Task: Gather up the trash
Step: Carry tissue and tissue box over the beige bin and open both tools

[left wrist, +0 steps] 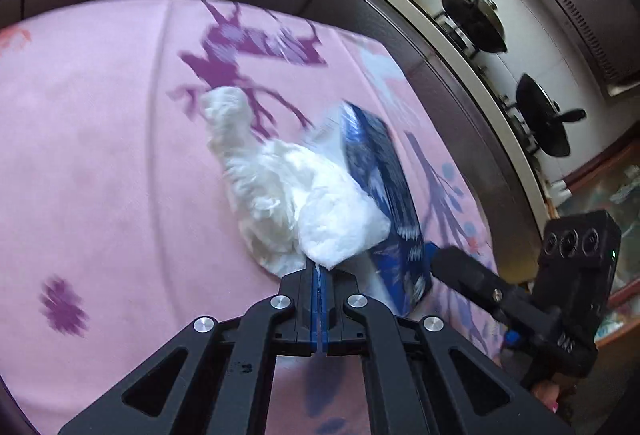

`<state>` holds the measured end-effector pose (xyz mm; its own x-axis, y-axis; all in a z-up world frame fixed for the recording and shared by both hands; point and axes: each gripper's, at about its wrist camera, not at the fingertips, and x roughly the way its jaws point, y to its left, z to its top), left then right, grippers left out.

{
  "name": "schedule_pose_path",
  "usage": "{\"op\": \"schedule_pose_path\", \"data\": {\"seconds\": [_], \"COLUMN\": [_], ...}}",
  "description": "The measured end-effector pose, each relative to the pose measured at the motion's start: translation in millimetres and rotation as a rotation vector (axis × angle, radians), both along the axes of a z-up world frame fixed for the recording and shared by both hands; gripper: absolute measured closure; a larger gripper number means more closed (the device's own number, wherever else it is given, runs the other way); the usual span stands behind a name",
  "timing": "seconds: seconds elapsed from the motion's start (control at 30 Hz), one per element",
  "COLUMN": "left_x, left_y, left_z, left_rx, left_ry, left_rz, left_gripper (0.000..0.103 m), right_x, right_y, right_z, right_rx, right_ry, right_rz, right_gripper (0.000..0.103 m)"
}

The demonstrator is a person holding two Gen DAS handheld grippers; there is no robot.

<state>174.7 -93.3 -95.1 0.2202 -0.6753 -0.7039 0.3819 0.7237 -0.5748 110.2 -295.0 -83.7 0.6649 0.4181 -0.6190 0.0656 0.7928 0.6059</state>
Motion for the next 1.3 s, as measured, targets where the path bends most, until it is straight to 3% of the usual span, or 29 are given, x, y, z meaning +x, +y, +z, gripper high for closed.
{"op": "schedule_pose_path", "data": {"seconds": [0.17, 0.5, 0.57, 0.6, 0.73, 1.0, 1.3], "left_x": [-21.3, -32.9, -35.5, -36.1, -41.0, -41.5, -40.3], "left_y": [-15.1, 39.8, 46.1, 47.7, 43.7, -19.0, -158.2], "left_z": [-6.6, 11.1, 14.2, 15.6, 32.8, 77.4, 122.8], "left_rx": [-0.027, -0.007, -0.003, -0.005, -0.01, -0.056, -0.091], "left_ry": [0.018, -0.03, -0.034, -0.035, -0.073, -0.146, -0.191], "left_rz": [-0.028, 0.073, 0.089, 0.093, 0.081, -0.055, -0.266], "left_gripper": [0.102, 0.102, 0.102, 0.102, 0.102, 0.102, 0.102], "right_x": [-17.2, -16.2, -9.1, -4.1, -11.0, -57.3, -125.2], "right_y": [-6.2, 38.5, 44.3, 46.6, 38.1, -43.4, -176.2], "right_z": [3.7, 16.6, 12.0, 6.7, 14.8, 52.8, 58.2], "right_rx": [-0.066, -0.419, -0.453, -0.459, -0.402, -0.375, -0.395], "right_ry": [-0.019, -0.135, -0.133, -0.116, -0.138, -0.203, -0.187], "right_rz": [-0.012, 0.133, 0.145, 0.161, 0.144, -0.08, -0.353], "right_gripper": [0.04, 0.026, 0.035, 0.055, 0.056, 0.056, 0.056]}}
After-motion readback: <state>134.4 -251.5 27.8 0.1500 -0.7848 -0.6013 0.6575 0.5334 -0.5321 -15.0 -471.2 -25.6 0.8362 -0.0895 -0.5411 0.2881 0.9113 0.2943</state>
